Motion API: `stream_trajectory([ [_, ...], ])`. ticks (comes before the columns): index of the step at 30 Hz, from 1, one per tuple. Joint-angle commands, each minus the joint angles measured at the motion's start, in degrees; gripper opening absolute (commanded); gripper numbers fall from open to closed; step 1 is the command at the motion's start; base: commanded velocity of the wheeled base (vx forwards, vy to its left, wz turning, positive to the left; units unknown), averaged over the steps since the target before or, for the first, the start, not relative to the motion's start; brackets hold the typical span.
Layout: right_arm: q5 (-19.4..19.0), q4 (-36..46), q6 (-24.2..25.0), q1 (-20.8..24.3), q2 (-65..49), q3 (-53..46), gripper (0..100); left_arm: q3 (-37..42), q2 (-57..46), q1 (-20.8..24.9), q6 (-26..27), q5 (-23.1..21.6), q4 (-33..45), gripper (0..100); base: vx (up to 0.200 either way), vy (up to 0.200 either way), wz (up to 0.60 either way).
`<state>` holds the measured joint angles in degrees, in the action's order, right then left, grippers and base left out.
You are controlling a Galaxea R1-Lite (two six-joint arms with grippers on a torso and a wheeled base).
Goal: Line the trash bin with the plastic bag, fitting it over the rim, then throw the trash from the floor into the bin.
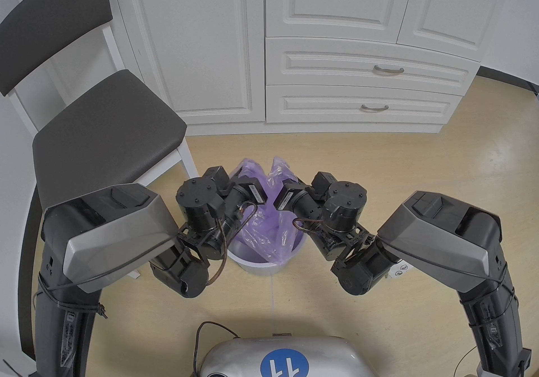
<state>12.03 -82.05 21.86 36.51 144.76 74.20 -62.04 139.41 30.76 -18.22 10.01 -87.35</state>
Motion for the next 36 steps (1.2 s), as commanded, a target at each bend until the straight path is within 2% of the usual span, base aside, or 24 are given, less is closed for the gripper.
stream_trajectory([
  [1, -0.1, -0.3, 0.1, -0.5, -4.0, -1.9, 0, -0.5, 0.0, 3.3, -0.1, 0.0, 0.0, 0, 0.0, 0.0, 0.0],
  [6, -0.6, -0.5, 0.3, -0.7, -4.8, -2.8, 0, -1.1, 1.7, 3.0, -1.6, 0.0, 0.0, 0, 0.0, 0.0, 0.0],
  [13, -0.5, -0.7, 0.3, 0.3, -3.3, -3.1, 0, -4.2, 5.2, 0.4, -10.6, -0.9, 4.1, 0, 0.0, 0.0, 0.0],
  [20, -0.5, -0.7, 0.3, 0.6, -1.5, -2.9, 0, -11.3, 10.3, -4.5, -11.6, -1.4, 9.0, 0, 0.0, 0.0, 0.0],
  [27, -0.8, 2.2, 0.2, 3.7, 0.6, 0.6, 0, -3.9, 6.0, -7.2, -11.7, -1.1, 5.5, 0, 0.0, 0.0, 0.0],
  [30, -3.3, 8.7, 1.5, 5.9, 0.8, 2.2, 0, 3.2, 3.0, -6.9, -11.3, -1.1, 0.4, 0, 0.0, 0.0, 0.0],
  [32, -5.3, 10.4, 2.8, 5.9, 1.7, 4.4, 0, 5.7, 1.8, -6.7, -11.0, -0.8, -0.7, 0, 0.0, 0.0, 0.0],
  [36, -6.1, 14.5, 4.1, 4.5, 5.1, 11.0, 0, 9.2, -0.9, -6.3, -11.0, -0.4, -0.7, 0, 0.0, 0.0, 0.0],
])
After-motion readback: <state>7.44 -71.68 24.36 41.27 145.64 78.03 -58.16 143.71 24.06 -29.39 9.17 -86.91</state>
